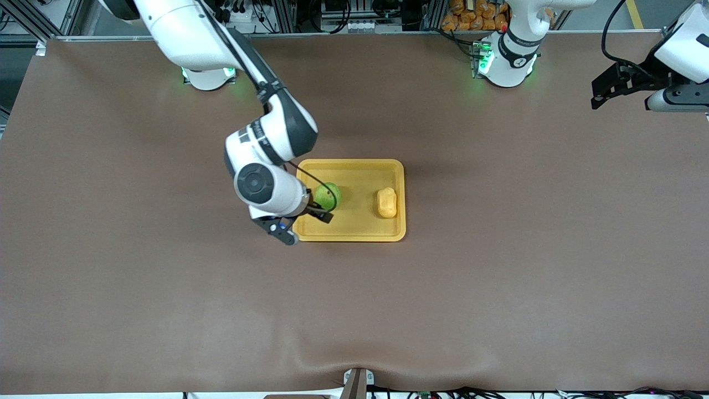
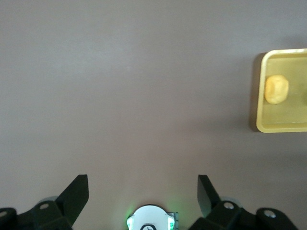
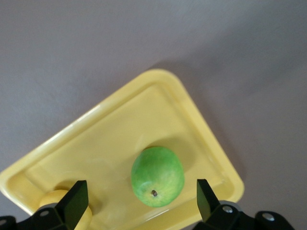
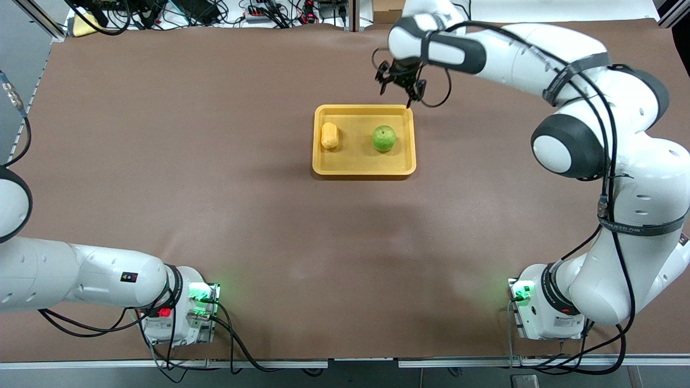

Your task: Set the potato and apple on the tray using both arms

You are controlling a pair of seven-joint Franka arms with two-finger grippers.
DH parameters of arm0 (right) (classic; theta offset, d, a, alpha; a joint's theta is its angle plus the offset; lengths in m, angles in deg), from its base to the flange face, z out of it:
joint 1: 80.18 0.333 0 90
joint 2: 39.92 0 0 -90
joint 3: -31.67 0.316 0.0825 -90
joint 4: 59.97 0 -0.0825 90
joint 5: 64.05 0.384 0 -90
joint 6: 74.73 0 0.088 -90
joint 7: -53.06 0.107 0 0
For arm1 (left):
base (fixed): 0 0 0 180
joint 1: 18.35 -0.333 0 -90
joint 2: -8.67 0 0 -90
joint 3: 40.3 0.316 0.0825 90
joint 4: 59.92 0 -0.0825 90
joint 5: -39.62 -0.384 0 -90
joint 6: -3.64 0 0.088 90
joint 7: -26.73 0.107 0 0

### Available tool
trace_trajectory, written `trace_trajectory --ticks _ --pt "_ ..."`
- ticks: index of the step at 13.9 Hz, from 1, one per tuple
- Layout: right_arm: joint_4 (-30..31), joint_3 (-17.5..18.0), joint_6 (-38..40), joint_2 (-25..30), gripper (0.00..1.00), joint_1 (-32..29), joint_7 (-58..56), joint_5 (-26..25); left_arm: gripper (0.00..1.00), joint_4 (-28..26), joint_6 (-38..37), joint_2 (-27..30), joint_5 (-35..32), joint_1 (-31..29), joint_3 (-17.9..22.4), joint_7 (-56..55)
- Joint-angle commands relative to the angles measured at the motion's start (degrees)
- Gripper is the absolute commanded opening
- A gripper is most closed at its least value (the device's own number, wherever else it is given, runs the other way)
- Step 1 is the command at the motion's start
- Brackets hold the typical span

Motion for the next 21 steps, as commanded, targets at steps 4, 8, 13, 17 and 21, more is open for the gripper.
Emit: trace_trajectory --ticks 4,8,13,17,21 --pt "-10.06 1.02 17.57 1.34 1.0 -7.25 -0.3 0.75 1.0 -1.18 -1.45 1.52 0.65 0.82 -1.89 -5.13" --pt "-11.4 0.67 25.6 5.9 1.0 -10.68 -1.95 -0.22 1.0 -0.56 -1.37 1.43 -0.15 0.64 -1.55 -4.45" --pt "-11.4 1.11 33.87 12.14 1.0 -16.04 -12.84 -4.16 1.0 -0.48 -1.72 1.17 0.03 -1.81 -1.02 -0.6" --pt "-11.31 1.11 37.48 16.36 1.0 -20.35 -22.87 -5.23 1.0 -0.39 -1.72 1.17 0.03 -3.04 -0.76 0.73" --pt "-10.52 1.2 38.18 21.37 1.0 -22.63 -33.4 -11.12 1.0 -0.47 -2.25 1.35 -0.06 -3.05 -0.93 0.82"
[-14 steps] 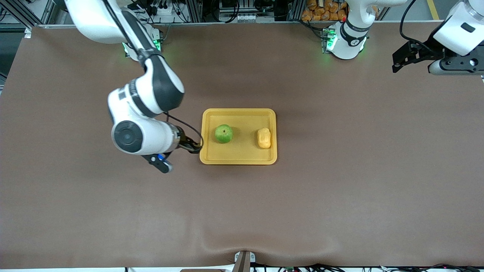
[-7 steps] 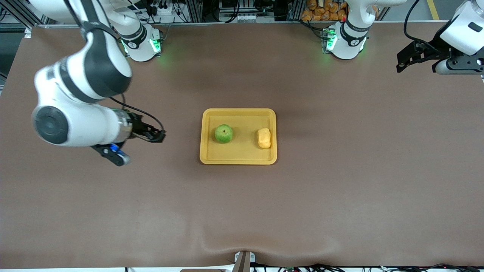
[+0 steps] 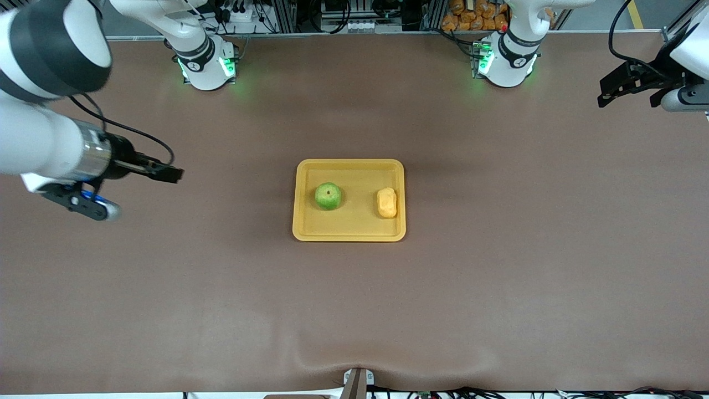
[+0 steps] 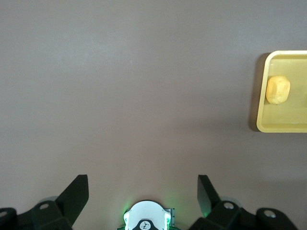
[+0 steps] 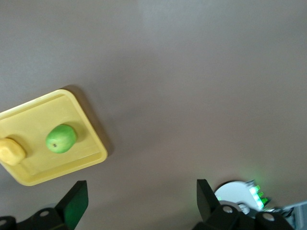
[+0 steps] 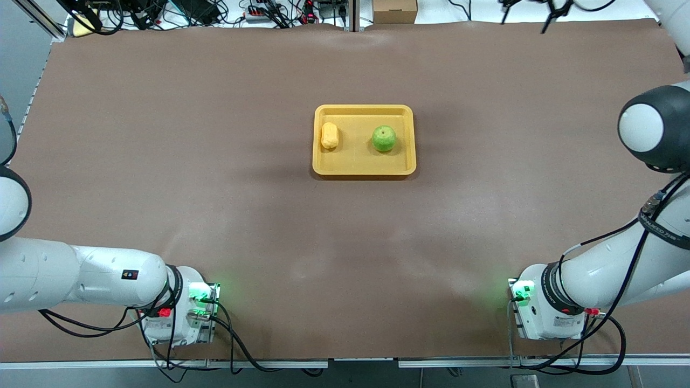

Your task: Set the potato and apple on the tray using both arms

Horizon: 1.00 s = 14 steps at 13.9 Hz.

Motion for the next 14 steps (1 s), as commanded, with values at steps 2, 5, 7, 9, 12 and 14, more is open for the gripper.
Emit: trace_trajectory --ticks 2,5,7,9,12,14 --pt "2.79 2.16 0.99 5.71 1.0 -4.51 -8.2 -2.32 1.0 -0.39 -0.99 1.13 -0.39 -0.07 -0.69 1.11" --pt "4.89 2.43 0.82 9.22 1.0 -8.03 -16.46 -2.59 1.0 -0.48 -1.08 1.21 -0.13 -0.15 -0.52 1.2" --pt "7.44 3.04 0.03 11.94 1.0 -9.44 -17.44 -2.59 1.0 -0.39 -1.25 1.3 -0.04 -0.24 -0.26 1.2" --pt "11.39 3.66 -2.42 15.54 1.0 -9.97 -17.53 -2.94 1.0 -0.3 -1.6 1.48 0.05 -0.68 -0.17 1.2" --pt "17.98 3.66 -6.82 20.38 1.0 -11.28 -23.57 -3.38 1.0 -0.22 -1.52 1.04 0.31 -1.21 -0.17 1.2" --pt "20.71 3.66 -7.53 22.49 1.0 -11.64 -25.61 -3.99 1.0 -0.3 -1.52 0.6 0.31 -1.21 -0.17 1.11"
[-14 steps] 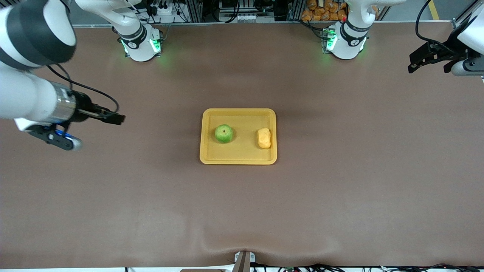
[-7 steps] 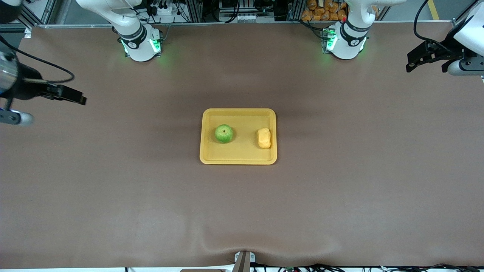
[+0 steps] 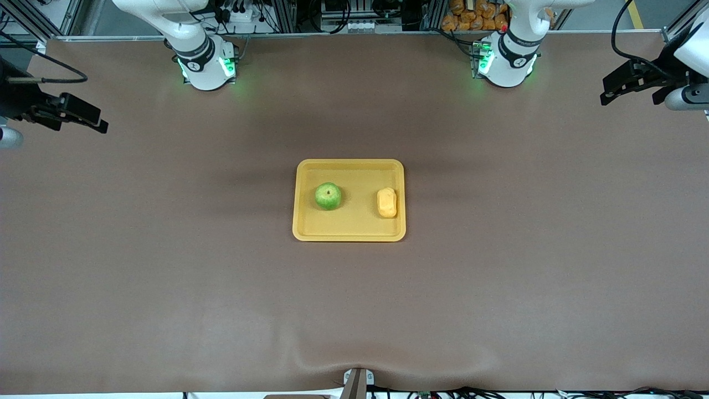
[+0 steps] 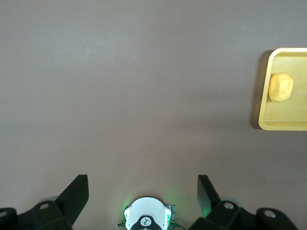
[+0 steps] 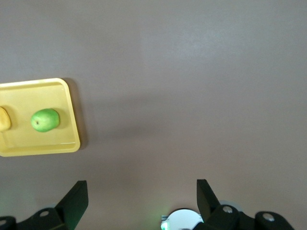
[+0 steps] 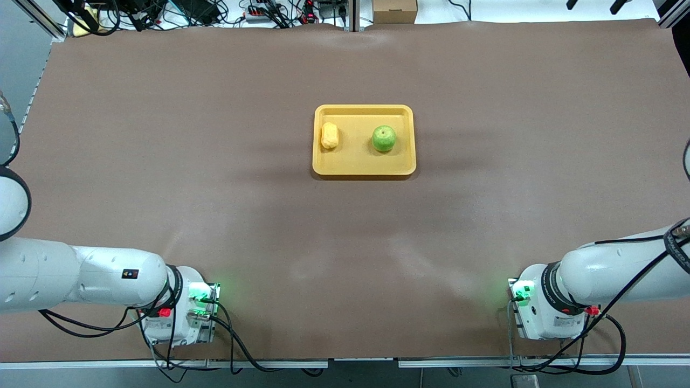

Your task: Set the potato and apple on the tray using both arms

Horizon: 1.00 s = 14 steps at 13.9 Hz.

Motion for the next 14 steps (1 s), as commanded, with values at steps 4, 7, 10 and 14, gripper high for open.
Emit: trace_trajectory --ticks 4,7,10,14 --pt "4.82 1.27 -1.68 4.22 1.0 -1.91 -6.6 -2.13 1.0 0.68 -0.54 0.03 0.31 -0.3 -0.04 1.11" --pt "4.47 1.27 -1.51 4.04 1.0 -1.65 -6.61 -2.22 1.0 1.03 -0.54 -0.06 0.05 -0.39 0.05 1.12" --pt "3.06 1.27 -1.42 4.04 1.0 -1.29 -6.52 -2.22 1.0 1.21 -0.54 -0.15 -0.21 -0.48 0.05 1.03" --pt "2.89 1.27 -1.24 4.04 1.0 -0.5 -6.26 -2.39 1.0 2.0 -0.54 -0.24 -0.3 -0.39 0.05 0.33"
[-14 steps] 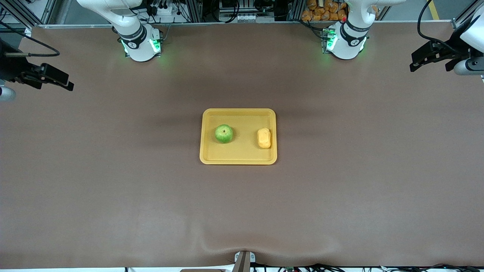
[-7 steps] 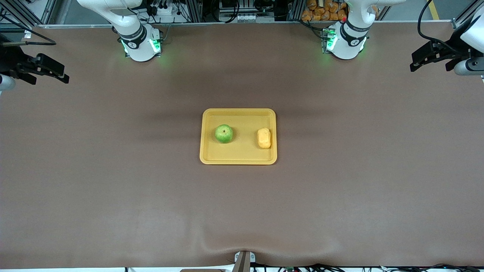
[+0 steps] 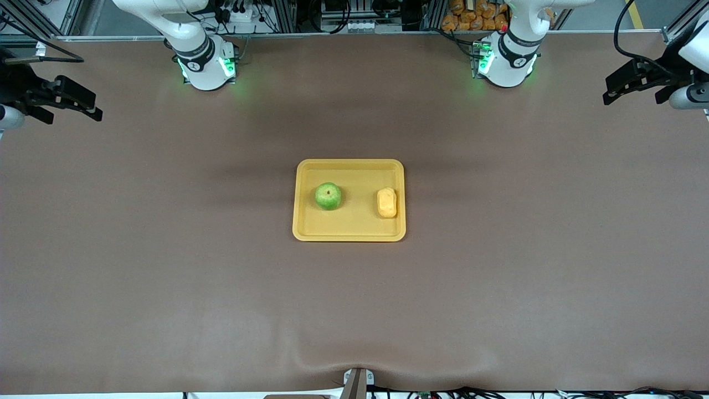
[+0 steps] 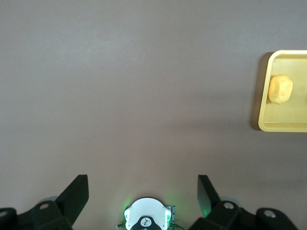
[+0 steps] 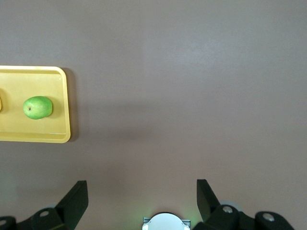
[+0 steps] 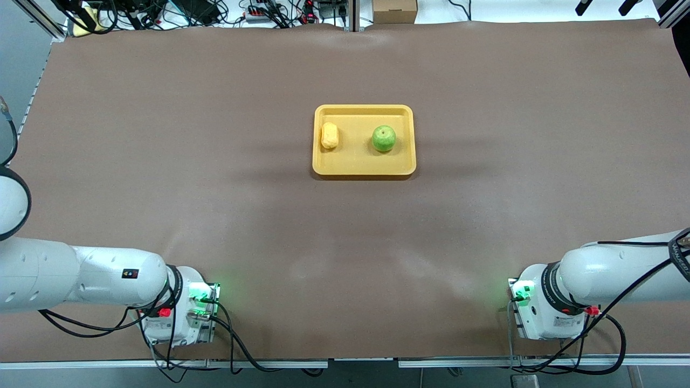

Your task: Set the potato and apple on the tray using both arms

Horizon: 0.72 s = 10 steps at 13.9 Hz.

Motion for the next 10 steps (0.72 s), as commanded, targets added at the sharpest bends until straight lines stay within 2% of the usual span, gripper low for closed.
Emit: trace_trajectory --ticks 1,3,10 --pt "0.44 0.46 0.01 1.07 1.0 0.1 -0.17 -1.46 1.0 1.37 -0.5 -0.23 -0.3 -0.22 -0.01 0.41" --pt "0.54 0.46 0.01 0.98 1.0 1.33 -0.08 -3.39 1.0 1.63 -0.5 -0.23 -0.39 -0.22 -0.01 0.5" --pt "0.71 0.46 0.1 0.98 1.0 0.9 0.0 -3.4 1.0 1.63 -0.59 -0.06 0.05 -0.22 -0.01 1.12"
